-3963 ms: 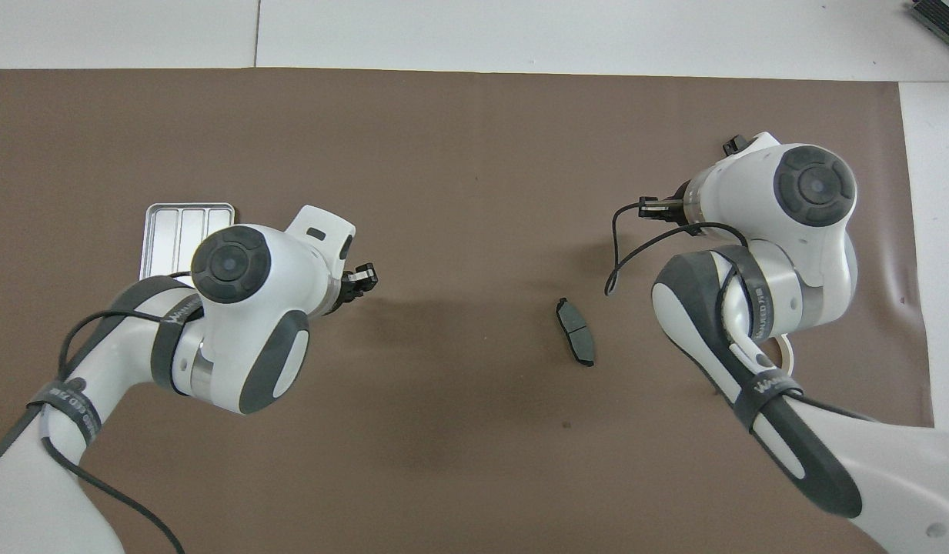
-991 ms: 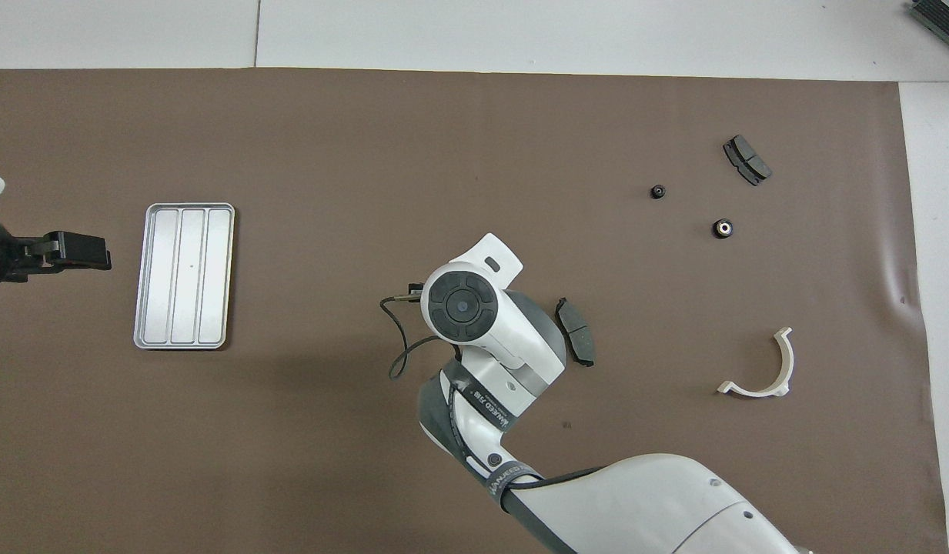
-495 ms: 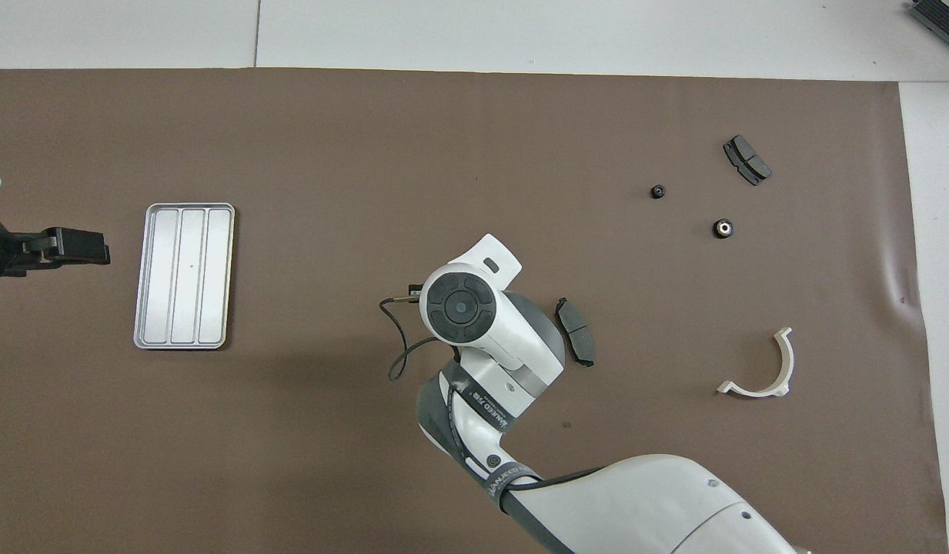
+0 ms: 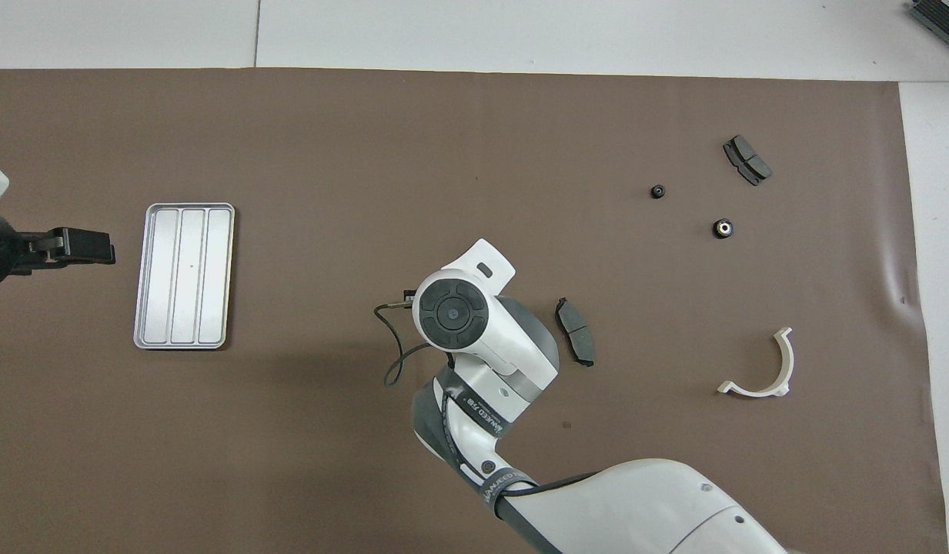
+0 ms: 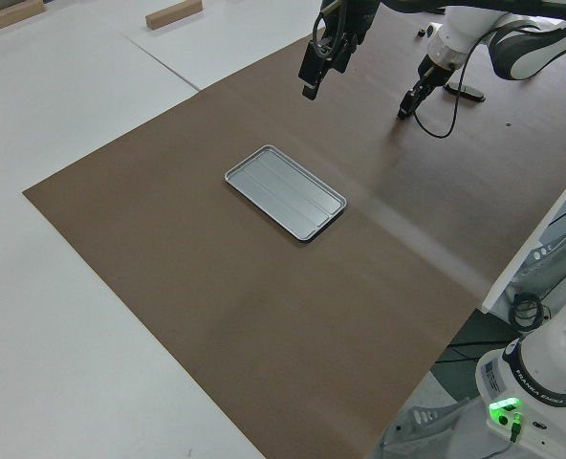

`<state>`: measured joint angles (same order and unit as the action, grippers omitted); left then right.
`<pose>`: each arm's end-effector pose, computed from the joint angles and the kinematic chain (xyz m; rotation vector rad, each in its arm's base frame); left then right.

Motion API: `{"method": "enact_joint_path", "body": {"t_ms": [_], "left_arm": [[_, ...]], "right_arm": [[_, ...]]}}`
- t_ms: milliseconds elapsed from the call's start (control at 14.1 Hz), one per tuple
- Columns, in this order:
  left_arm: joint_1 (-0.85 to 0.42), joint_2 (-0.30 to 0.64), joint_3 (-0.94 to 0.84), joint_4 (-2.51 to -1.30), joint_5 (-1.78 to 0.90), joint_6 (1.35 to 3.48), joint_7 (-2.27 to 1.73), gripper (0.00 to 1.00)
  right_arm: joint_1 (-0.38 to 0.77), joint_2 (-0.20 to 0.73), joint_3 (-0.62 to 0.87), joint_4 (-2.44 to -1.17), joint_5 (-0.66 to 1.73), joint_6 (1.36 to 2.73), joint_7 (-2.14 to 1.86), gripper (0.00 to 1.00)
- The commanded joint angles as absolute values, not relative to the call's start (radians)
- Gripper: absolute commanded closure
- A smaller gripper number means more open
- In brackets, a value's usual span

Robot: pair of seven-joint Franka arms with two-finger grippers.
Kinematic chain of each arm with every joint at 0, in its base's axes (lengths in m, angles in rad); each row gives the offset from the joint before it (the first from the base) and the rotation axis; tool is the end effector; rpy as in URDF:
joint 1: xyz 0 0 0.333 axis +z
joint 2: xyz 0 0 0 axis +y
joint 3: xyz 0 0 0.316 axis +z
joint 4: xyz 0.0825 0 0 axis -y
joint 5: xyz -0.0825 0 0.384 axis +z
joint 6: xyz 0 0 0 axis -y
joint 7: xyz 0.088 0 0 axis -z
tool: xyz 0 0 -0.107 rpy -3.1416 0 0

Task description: Place bearing gear from tray to pile

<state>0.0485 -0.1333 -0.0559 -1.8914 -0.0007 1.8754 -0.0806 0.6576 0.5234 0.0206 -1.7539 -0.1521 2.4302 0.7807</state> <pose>0.5324 -0.0055 0.5706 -3.1325 -0.1151 -0.1840 0.5294 0.4241 0.2867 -3.1001 -0.0025 -0.2787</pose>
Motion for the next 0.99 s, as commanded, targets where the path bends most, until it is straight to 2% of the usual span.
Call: {"method": "enact_joint_path", "body": {"t_ms": [0, 283, 354, 495, 920], "left_arm": [[0.061, -0.156, -0.057, -1.91, -0.017, 1.876, -0.071, 0.0], [0.06, -0.158, -0.057, -1.91, -0.017, 1.876, -0.071, 0.0], [0.06, -0.158, -0.057, -1.91, -0.017, 1.876, -0.071, 0.0], [0.06, -0.158, -0.057, -1.91, -0.017, 1.876, -0.071, 0.0], [0.06, -0.158, -0.057, -1.91, -0.017, 1.876, -0.071, 0.0]], "right_arm": [[0.66, 0.529, 0.018, -1.747, -0.179, 2.422, 0.808, 0.55], [0.661, 0.529, 0.02, -1.749, -0.179, 2.404, 0.807, 0.55], [0.66, 0.529, 0.02, -1.749, -0.179, 2.404, 0.807, 0.59], [0.66, 0.529, 0.02, -1.747, -0.179, 2.404, 0.805, 1.0], [0.643, 0.515, 0.011, -1.718, -0.178, 2.35, 0.81, 1.0]]}}
